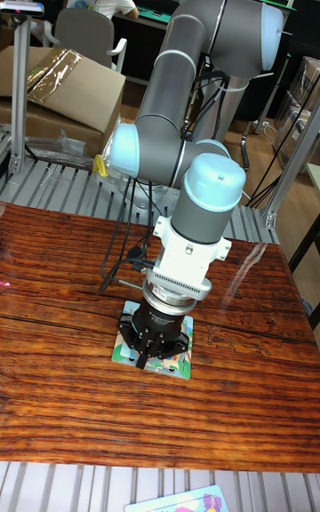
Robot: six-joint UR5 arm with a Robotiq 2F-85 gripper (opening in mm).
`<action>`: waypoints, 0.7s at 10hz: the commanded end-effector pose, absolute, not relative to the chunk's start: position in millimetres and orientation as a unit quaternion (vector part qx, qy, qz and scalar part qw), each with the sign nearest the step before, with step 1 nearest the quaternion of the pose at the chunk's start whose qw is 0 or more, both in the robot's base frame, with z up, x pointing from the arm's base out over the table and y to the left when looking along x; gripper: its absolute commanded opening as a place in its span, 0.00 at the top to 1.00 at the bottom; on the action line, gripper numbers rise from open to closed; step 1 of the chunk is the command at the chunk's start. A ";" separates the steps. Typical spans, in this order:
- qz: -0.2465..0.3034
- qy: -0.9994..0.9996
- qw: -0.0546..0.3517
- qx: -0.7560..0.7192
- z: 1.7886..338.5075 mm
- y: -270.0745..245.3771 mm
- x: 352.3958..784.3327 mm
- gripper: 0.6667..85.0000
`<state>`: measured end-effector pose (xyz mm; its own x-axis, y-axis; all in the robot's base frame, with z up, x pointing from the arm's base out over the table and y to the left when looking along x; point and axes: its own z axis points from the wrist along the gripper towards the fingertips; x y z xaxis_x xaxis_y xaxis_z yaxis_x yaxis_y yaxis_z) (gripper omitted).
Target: Assemble one piece of a puzzle
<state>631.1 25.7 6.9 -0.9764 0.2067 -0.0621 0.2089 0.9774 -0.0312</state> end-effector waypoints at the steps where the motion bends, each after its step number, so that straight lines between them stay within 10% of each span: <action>1: -0.015 0.994 0.024 0.110 9.1 26.7 628.3 0.99; 7: -0.020 0.994 0.026 0.101 8.1 24.8 628.3 0.99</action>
